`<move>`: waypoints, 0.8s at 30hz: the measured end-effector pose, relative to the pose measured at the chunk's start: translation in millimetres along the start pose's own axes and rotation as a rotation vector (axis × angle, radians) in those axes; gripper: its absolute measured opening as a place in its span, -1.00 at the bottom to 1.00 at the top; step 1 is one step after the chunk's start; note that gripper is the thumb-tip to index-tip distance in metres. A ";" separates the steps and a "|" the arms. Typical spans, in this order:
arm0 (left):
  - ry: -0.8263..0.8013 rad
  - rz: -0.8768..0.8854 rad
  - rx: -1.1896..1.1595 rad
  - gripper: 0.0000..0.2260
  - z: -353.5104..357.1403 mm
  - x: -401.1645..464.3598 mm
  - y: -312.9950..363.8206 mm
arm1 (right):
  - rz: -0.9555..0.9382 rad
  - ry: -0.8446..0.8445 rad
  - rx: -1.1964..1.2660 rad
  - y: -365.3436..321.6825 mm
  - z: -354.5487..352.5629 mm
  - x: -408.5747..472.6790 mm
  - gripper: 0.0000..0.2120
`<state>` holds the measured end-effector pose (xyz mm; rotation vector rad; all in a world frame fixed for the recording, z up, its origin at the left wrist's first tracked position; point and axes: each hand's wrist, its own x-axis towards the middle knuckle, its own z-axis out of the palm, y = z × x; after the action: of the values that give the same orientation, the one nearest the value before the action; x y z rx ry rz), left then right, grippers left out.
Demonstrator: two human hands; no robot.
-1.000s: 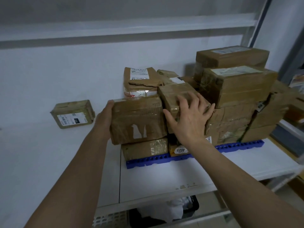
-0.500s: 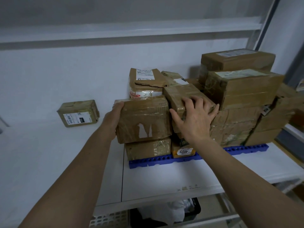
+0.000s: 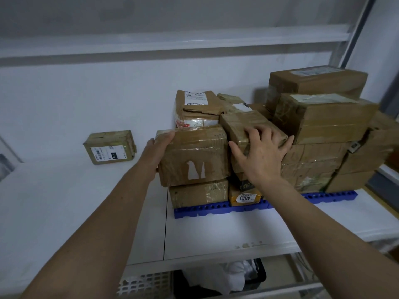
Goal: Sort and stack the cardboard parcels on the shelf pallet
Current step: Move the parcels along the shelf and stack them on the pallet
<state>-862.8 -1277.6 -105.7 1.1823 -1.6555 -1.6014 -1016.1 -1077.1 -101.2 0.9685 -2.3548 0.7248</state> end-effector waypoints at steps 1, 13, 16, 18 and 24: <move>0.001 0.022 0.001 -0.29 -0.1 0.5 -0.3 | 0.000 -0.005 -0.007 -0.1 -0.5 0.1 -0.46; 0.371 0.446 0.484 -0.46 -1.1 -13.7 12.2 | -0.355 0.001 -0.029 -41.5 -15.1 -2.7 -0.66; 0.393 0.590 0.738 -0.55 -13.5 -33.6 11.6 | -0.494 -0.030 0.018 -58.5 -8.7 -8.9 -0.72; 0.398 0.595 0.860 -0.56 -25.4 -48.5 5.6 | -0.549 -0.060 0.040 -69.9 -2.0 -12.7 -0.73; 0.388 0.317 1.145 -0.50 -66.5 -84.0 -30.5 | -0.689 -0.114 0.176 -108.0 18.0 -42.6 -0.70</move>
<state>-760.0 -1234.9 -110.1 1.4628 -2.3475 -0.0915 -913.4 -1133.5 -109.9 1.8031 -1.8568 0.6033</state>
